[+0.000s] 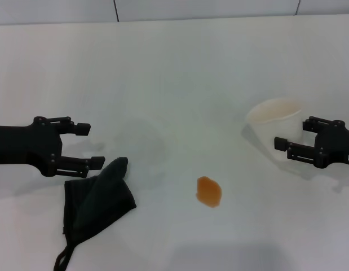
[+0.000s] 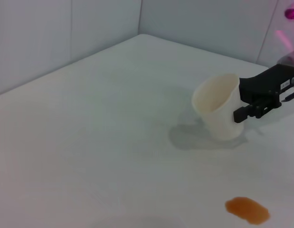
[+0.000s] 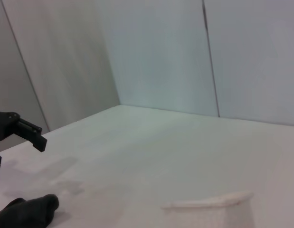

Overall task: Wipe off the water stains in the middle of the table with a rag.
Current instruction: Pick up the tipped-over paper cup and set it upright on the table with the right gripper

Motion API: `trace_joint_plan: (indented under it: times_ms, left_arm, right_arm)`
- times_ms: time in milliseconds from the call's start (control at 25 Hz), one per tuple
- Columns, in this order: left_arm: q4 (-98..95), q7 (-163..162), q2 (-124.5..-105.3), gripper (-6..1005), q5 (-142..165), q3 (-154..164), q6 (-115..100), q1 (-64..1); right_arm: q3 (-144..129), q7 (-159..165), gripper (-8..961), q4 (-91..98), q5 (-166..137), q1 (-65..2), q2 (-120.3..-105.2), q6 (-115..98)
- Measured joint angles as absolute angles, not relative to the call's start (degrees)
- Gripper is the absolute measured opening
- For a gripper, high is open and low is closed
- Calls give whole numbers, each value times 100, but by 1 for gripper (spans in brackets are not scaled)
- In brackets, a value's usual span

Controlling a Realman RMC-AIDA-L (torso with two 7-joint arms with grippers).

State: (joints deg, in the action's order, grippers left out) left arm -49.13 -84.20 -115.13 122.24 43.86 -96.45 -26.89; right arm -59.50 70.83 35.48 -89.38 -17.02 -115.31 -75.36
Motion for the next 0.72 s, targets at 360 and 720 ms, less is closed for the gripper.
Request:
trace_joint_plan:
  times_ms: [360, 720]
  left_arm:
    - [-4913, -8420, -11513, 885, 12225, 4385, -9640, -2689]
    - [-4904, -8420, -11513, 885, 12225, 4394, -9641, -2689]
  right_arm:
    - [-5939, 7070, 677, 3474, -8913, -1637, -11529, -7486]
    - [-5954, 6967, 678, 3427, -8914, -1591, -11522, -7505]
